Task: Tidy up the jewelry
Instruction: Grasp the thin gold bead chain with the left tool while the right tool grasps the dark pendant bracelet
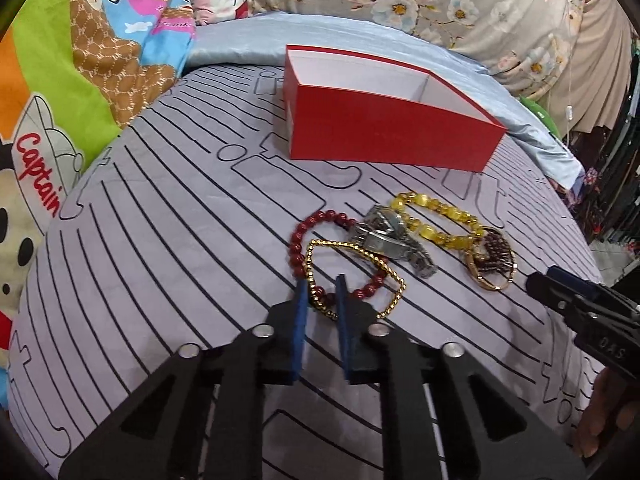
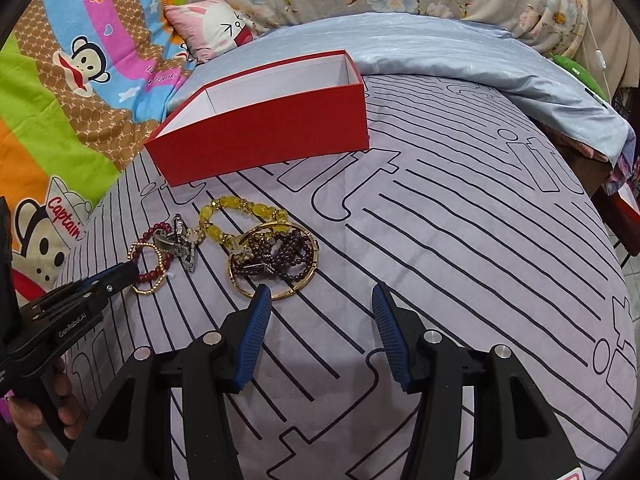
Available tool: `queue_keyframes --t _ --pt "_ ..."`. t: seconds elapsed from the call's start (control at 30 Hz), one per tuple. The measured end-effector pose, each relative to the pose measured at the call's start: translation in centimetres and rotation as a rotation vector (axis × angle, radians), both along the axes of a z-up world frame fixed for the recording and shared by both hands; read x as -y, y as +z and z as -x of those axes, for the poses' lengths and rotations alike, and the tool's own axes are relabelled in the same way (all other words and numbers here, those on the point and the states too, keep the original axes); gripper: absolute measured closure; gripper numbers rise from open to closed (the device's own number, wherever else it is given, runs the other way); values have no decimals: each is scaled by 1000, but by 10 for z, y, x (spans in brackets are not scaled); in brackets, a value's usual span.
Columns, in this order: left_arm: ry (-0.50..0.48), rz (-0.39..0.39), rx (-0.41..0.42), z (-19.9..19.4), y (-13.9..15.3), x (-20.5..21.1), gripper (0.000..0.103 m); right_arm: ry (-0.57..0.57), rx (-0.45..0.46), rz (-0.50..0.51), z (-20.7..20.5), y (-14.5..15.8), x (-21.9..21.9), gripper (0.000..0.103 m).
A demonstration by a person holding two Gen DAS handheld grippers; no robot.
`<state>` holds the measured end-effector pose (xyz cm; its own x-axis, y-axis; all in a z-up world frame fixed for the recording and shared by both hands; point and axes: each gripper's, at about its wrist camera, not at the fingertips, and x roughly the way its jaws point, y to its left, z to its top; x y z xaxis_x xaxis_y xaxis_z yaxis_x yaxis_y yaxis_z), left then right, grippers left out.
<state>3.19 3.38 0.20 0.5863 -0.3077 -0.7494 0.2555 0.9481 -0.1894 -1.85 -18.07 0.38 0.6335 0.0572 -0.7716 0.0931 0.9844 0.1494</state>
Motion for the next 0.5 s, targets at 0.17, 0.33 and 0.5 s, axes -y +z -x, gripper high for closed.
queue_keyframes --t 0.17,0.33,0.5 --pt "-17 45 -5 3 2 1 100 2 -1 -1 -1 -2 0 52" --pt "-33 69 2 11 5 3 100 1 -3 -2 -1 -3 -1 52" --pt "-60 67 21 21 10 12 100 3 -1 -3 -1 -3 -1 52"
